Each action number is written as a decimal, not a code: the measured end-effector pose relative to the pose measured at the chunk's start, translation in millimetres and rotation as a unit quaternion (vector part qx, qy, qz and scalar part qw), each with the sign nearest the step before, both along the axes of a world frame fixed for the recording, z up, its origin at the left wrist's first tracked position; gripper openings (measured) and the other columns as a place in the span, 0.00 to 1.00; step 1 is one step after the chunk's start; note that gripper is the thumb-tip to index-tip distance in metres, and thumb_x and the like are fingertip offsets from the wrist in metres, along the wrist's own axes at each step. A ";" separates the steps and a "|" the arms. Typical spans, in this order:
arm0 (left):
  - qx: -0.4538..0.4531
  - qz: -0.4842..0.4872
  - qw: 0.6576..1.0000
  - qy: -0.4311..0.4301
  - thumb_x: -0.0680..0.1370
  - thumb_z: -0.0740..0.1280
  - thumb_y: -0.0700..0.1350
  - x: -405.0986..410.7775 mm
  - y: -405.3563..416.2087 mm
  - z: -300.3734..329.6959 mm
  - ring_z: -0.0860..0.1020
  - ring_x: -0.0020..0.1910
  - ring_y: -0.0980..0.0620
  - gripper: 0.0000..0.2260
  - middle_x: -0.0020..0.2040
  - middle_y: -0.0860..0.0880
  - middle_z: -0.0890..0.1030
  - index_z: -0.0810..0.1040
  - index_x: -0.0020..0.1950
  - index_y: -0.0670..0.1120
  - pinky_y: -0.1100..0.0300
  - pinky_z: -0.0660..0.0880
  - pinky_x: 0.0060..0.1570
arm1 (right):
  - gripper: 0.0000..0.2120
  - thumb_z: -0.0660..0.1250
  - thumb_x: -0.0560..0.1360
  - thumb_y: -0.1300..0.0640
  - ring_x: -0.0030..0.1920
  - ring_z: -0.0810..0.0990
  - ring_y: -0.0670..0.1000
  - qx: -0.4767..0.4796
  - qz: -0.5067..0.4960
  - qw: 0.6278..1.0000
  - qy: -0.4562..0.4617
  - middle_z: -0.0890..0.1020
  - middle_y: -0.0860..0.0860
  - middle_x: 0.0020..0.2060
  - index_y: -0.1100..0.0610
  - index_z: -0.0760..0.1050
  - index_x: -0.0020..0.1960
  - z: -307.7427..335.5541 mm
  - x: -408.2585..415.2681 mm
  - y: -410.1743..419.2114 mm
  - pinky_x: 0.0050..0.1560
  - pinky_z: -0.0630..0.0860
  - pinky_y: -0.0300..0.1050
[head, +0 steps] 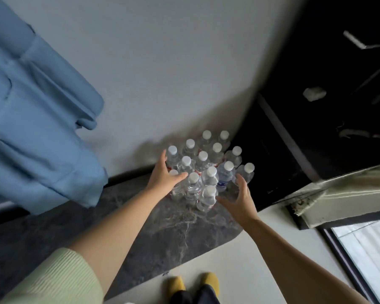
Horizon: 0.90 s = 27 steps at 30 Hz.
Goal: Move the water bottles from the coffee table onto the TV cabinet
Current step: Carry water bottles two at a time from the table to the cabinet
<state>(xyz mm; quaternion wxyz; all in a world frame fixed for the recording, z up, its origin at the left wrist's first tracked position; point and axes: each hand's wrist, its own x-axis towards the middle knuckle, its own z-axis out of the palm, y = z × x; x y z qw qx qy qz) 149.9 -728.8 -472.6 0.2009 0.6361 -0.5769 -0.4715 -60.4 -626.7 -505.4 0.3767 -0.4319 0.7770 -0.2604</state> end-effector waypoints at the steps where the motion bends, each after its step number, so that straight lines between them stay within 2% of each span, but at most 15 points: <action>1: -0.022 -0.012 1.000 -0.011 0.71 0.75 0.50 -1.8 -8.7 18.2 0.62 0.74 0.48 0.44 0.77 0.48 0.60 0.50 0.79 0.50 0.53 0.62 0.70 | 0.47 0.77 0.65 0.43 0.71 0.67 0.53 -0.010 0.010 1.000 0.007 0.67 0.51 0.72 0.50 0.55 0.76 14.7 -2.9 -7.9 0.69 0.68 0.54; 5: -0.148 -0.095 0.980 -0.093 0.74 0.72 0.53 -13.3 -35.4 99.6 0.62 0.74 0.47 0.37 0.76 0.48 0.62 0.57 0.77 0.49 0.51 0.63 0.71 | 0.37 0.71 0.72 0.44 0.69 0.69 0.56 -0.055 0.070 0.992 0.085 0.66 0.53 0.72 0.52 0.59 0.75 85.0 -13.3 -43.5 0.68 0.68 0.54; 8: -0.213 -0.162 0.948 -0.171 0.75 0.70 0.55 -21.9 -37.6 145.6 0.62 0.74 0.47 0.34 0.76 0.48 0.64 0.59 0.76 0.49 0.48 0.63 0.71 | 0.31 0.66 0.76 0.43 0.71 0.65 0.56 -0.062 0.128 0.971 0.191 0.65 0.53 0.73 0.53 0.61 0.74 131.0 -18.6 -63.0 0.71 0.63 0.57; 11: -0.250 -0.211 0.908 -0.261 0.76 0.67 0.57 -26.0 -35.7 181.5 0.65 0.72 0.45 0.31 0.74 0.47 0.67 0.61 0.75 0.49 0.46 0.64 0.69 | 0.28 0.61 0.78 0.41 0.73 0.62 0.57 -0.025 0.174 0.947 0.268 0.64 0.53 0.74 0.53 0.63 0.74 172.4 -22.2 -79.2 0.72 0.59 0.61; 13: -0.267 -0.232 0.884 -0.305 0.76 0.66 0.58 -29.5 -38.9 203.7 0.66 0.71 0.45 0.30 0.72 0.46 0.69 0.63 0.74 0.49 0.47 0.64 0.68 | 0.25 0.60 0.78 0.41 0.71 0.64 0.59 0.021 0.195 0.929 0.314 0.67 0.54 0.71 0.53 0.67 0.71 201.4 -22.0 -91.7 0.71 0.59 0.63; 16: -0.289 -0.240 0.862 -0.339 0.77 0.64 0.59 -35.2 -41.0 236.7 0.68 0.69 0.44 0.27 0.70 0.45 0.71 0.66 0.72 0.48 0.47 0.64 0.68 | 0.23 0.57 0.79 0.44 0.68 0.67 0.60 0.030 0.224 0.896 0.382 0.70 0.57 0.67 0.55 0.69 0.69 246.7 -16.6 -98.5 0.68 0.62 0.63; 20: -0.313 -0.237 0.840 -0.374 0.77 0.62 0.60 -40.3 -38.1 268.2 0.68 0.69 0.44 0.27 0.69 0.45 0.71 0.67 0.72 0.48 0.47 0.64 0.67 | 0.23 0.56 0.80 0.43 0.66 0.71 0.59 -0.071 0.204 0.885 0.413 0.72 0.56 0.65 0.55 0.68 0.69 288.8 -6.7 -96.9 0.65 0.66 0.57; 24: -0.327 -0.215 0.832 -0.393 0.78 0.62 0.59 -35.1 -28.6 287.7 0.68 0.69 0.44 0.26 0.70 0.45 0.71 0.66 0.72 0.47 0.48 0.65 0.67 | 0.23 0.56 0.80 0.42 0.66 0.71 0.59 -0.098 0.232 0.865 0.434 0.73 0.56 0.65 0.55 0.68 0.69 306.0 1.1 -101.9 0.65 0.67 0.57; 27: -0.314 -0.185 0.839 -0.404 0.78 0.61 0.59 -19.7 -20.2 296.3 0.67 0.69 0.44 0.26 0.70 0.45 0.71 0.66 0.73 0.47 0.48 0.65 0.66 | 0.24 0.56 0.80 0.42 0.66 0.71 0.59 -0.110 0.266 0.851 0.440 0.73 0.56 0.65 0.55 0.67 0.70 311.2 12.5 -108.5 0.65 0.67 0.57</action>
